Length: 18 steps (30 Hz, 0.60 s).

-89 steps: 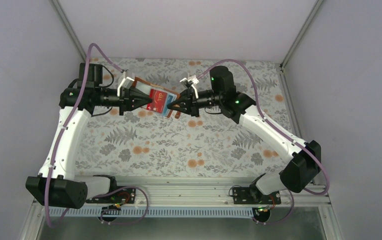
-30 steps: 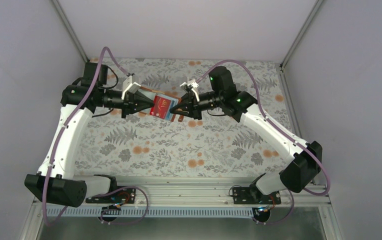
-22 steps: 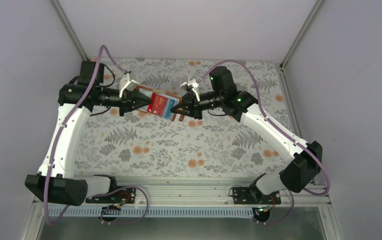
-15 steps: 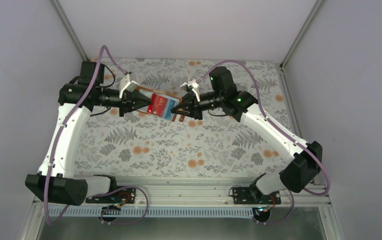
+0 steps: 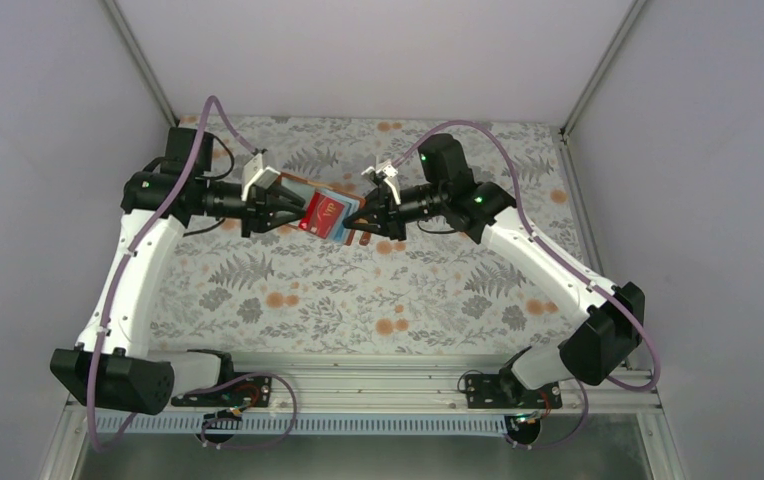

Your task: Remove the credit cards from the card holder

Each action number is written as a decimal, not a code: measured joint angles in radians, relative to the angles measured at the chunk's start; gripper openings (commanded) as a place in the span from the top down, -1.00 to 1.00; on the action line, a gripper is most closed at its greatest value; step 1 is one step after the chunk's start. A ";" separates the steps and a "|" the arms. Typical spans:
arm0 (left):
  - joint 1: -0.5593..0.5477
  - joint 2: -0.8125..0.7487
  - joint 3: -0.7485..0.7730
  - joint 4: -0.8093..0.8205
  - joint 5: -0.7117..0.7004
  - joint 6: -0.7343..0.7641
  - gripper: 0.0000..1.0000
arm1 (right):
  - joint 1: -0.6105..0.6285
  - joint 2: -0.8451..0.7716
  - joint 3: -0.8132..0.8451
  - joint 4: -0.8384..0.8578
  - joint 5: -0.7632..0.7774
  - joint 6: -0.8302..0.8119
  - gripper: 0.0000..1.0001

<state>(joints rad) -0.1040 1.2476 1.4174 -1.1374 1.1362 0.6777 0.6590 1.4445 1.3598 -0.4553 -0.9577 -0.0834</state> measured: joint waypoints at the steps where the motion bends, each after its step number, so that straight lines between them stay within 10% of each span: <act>1: -0.004 -0.001 0.000 0.002 0.000 -0.002 0.47 | 0.000 0.000 0.000 0.000 0.000 0.000 0.92; 18: -0.040 -0.003 -0.003 0.049 -0.035 -0.058 0.95 | -0.003 -0.006 0.000 -0.006 0.003 -0.004 0.92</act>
<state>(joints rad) -0.1444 1.2449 1.4139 -1.0882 1.1007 0.6197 0.6563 1.4384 1.3598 -0.4610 -0.9546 -0.0875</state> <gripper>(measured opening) 0.028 0.119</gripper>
